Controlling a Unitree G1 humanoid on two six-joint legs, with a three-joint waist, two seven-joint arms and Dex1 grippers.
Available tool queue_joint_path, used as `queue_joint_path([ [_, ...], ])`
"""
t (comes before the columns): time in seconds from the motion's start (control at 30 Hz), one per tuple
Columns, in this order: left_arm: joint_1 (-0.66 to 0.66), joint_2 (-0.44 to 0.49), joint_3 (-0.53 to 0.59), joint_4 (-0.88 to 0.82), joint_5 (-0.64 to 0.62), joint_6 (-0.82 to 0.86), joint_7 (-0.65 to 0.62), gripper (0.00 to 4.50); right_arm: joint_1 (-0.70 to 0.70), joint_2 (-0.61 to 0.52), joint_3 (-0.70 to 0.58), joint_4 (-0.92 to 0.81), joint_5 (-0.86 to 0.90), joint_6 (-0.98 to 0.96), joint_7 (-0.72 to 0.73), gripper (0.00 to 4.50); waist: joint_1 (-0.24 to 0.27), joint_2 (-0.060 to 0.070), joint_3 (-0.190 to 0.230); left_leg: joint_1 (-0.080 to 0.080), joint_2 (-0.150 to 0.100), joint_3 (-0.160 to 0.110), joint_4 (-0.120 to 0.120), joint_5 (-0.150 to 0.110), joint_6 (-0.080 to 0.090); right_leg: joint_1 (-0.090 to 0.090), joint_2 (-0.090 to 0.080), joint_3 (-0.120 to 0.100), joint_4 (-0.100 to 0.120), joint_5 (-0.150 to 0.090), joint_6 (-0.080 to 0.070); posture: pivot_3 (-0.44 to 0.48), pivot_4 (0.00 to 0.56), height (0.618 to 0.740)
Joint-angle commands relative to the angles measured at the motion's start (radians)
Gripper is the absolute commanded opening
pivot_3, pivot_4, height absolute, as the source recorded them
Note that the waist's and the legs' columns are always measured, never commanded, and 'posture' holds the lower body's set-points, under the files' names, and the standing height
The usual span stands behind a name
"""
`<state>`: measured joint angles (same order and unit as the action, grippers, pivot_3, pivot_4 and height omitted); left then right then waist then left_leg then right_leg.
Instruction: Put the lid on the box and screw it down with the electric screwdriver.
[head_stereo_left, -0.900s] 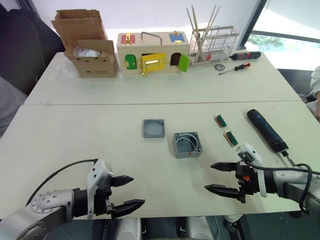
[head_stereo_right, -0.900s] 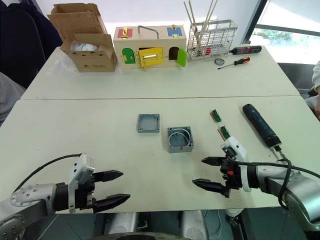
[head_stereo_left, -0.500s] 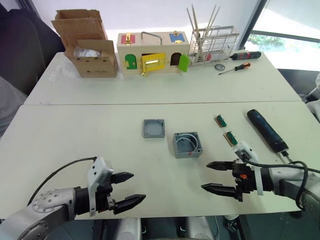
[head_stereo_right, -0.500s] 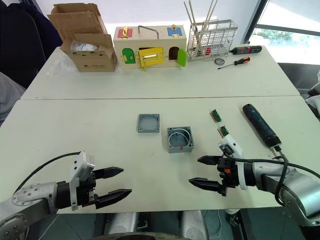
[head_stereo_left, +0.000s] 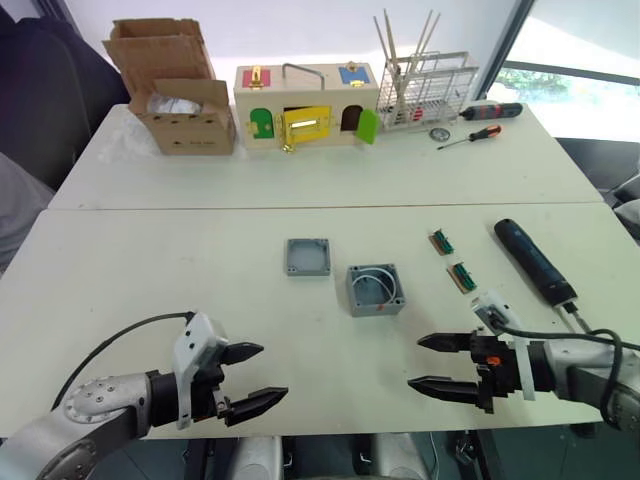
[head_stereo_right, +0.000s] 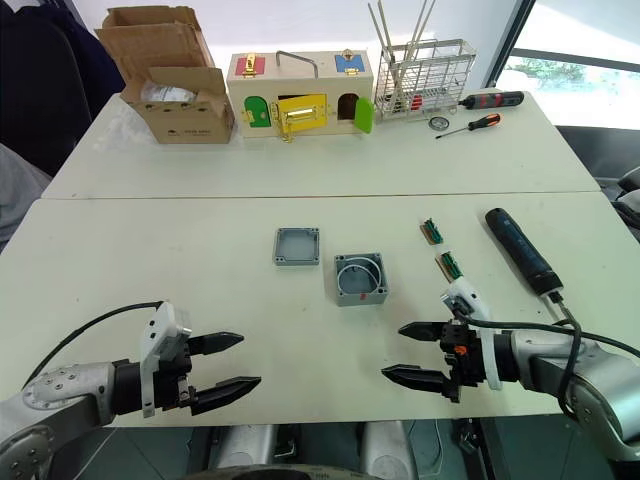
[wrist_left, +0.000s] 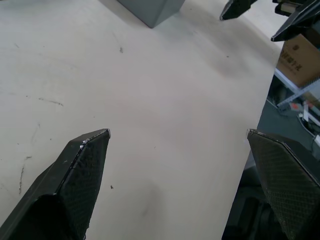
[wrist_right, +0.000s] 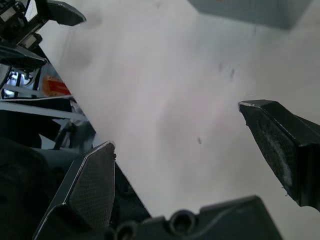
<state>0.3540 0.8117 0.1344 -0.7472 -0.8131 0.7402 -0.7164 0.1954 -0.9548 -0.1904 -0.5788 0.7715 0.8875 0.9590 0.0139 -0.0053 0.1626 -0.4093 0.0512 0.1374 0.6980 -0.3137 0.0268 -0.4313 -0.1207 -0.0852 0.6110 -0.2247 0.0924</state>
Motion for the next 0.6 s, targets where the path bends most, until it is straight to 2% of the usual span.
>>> queue_joint_path([
  [0.03, -0.064, 0.049, -0.006, 0.011, 0.011, 0.040, -0.008, 4.50, 0.030, 0.009, -0.047, -0.054, 0.032, 0.004, -0.019, 4.46, 0.002, 0.000, 0.000, 0.000, 0.000, 0.000, 0.000, 0.000, 0.000, 0.000, 0.000, 0.000, 0.000, 0.000, 0.000, 0.000, 0.150, 0.728],
  [0.2, -0.412, 0.174, -0.029, 0.182, 0.003, 0.151, -0.073, 4.50, -0.036, -0.033, -0.080, -0.078, 0.111, 0.094, -0.051, 4.46, 0.003, 0.000, 0.000, 0.000, 0.000, -0.001, 0.001, 0.001, -0.001, 0.001, 0.001, 0.000, 0.001, 0.000, 0.000, 0.000, 0.150, 0.728],
  [0.3, -0.707, 0.216, -0.173, 0.285, 0.071, 0.151, -0.210, 4.50, -0.083, -0.040, -0.108, -0.105, 0.154, 0.145, -0.107, 4.46, 0.003, -0.001, 0.001, 0.000, -0.002, 0.000, 0.001, 0.000, 0.000, 0.000, 0.001, 0.000, 0.001, 0.000, 0.000, 0.000, 0.150, 0.728],
  [0.43, -1.058, 0.159, -0.406, 0.422, 0.201, 0.100, -0.412, 4.50, -0.106, -0.013, -0.127, -0.139, 0.174, 0.168, -0.196, 4.46, 0.002, -0.001, 0.001, -0.001, -0.004, 0.001, 0.001, 0.004, -0.006, 0.001, 0.001, -0.001, 0.000, 0.001, 0.002, 0.000, 0.150, 0.728],
  [0.53, -1.217, 0.072, -0.544, 0.526, 0.315, 0.008, -0.530, 4.50, -0.102, 0.026, -0.124, -0.150, 0.166, 0.161, -0.260, 4.46, 0.002, -0.002, 0.001, -0.001, -0.004, 0.001, 0.001, 0.004, -0.006, 0.001, 0.002, -0.001, 0.000, 0.001, 0.003, 0.000, 0.150, 0.728],
  [0.6, -1.304, -0.025, -0.635, 0.618, 0.404, -0.072, -0.579, 4.50, -0.080, 0.048, -0.123, -0.154, 0.140, 0.148, -0.296, 4.46, 0.002, -0.002, 0.001, -0.001, -0.004, 0.001, 0.001, 0.005, -0.007, 0.001, 0.002, -0.001, 0.001, 0.001, 0.003, 0.000, 0.150, 0.728],
])
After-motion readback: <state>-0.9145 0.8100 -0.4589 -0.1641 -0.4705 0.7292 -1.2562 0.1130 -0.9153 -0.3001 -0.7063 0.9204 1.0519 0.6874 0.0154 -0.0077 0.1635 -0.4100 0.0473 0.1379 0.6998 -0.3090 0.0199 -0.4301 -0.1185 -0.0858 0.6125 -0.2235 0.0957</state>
